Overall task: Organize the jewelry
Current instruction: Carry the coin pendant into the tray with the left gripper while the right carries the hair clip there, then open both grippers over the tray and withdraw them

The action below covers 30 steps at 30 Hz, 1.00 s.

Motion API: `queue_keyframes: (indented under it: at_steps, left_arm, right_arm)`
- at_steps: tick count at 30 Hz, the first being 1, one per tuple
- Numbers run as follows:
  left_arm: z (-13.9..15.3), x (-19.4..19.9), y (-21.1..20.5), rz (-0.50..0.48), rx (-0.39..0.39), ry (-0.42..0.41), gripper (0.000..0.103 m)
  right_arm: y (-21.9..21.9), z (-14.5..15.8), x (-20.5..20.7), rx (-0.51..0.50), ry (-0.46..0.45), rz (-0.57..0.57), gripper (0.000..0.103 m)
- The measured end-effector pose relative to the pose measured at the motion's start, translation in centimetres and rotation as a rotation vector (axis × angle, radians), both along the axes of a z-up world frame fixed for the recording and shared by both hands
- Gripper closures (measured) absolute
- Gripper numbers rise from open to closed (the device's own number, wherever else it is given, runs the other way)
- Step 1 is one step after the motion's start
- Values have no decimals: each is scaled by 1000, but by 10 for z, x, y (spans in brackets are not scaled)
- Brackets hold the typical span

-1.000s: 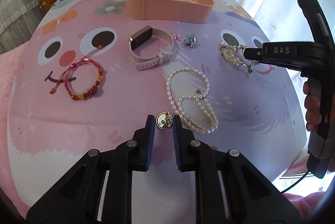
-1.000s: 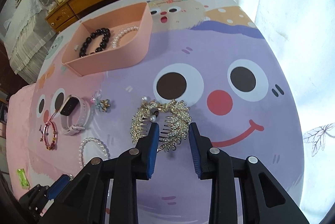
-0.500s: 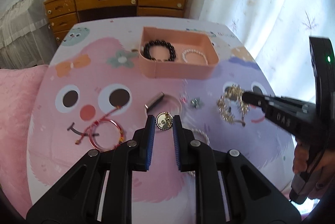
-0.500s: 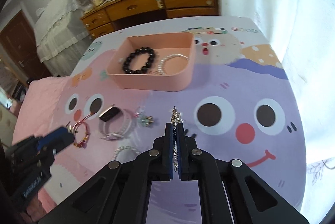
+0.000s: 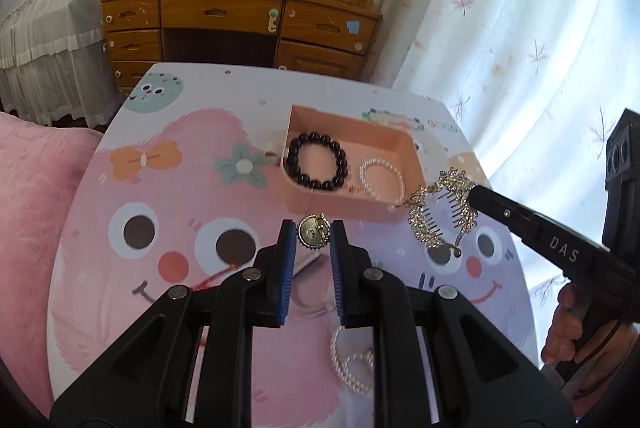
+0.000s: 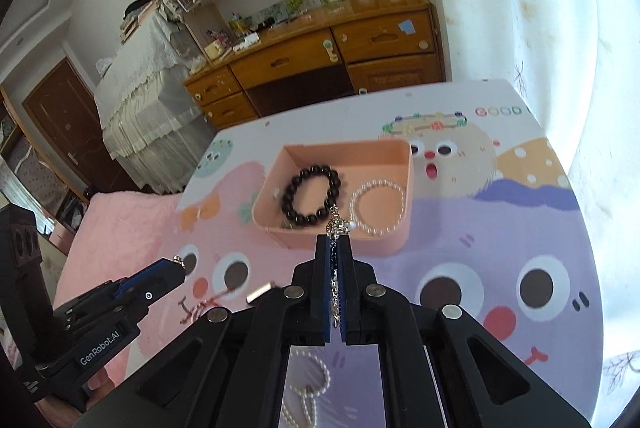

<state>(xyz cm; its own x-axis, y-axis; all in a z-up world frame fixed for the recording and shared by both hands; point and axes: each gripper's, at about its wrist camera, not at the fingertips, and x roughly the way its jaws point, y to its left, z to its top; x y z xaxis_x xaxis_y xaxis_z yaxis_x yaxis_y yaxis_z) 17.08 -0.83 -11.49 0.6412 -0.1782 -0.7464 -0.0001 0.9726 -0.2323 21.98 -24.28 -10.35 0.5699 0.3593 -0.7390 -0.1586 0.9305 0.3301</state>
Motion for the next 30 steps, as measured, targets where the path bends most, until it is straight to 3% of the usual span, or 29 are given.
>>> queue_keyframes:
  at_steps: [8,15,21,25,30]
  left_arm:
    - [10,45,-7,-41,-1,-67,89]
    - [-7,86,-16,-57,-42,-52,89]
    - [-18,111,-23,-53,-75,-37,88]
    - [-27,123,-30,-95,-50,22,70]
    - [-32,126,-27,-95,-48,39,65]
  right_arm:
    - [4,17,27,12,-75,-35,101]
    - [5,19,50,9,-101,-61,101]
    - [2,-3,71,17,-11,-79,99]
    - [-12,-25,79,57,66,-135,94]
    - [-26,-42,78,56,96,-188,81]
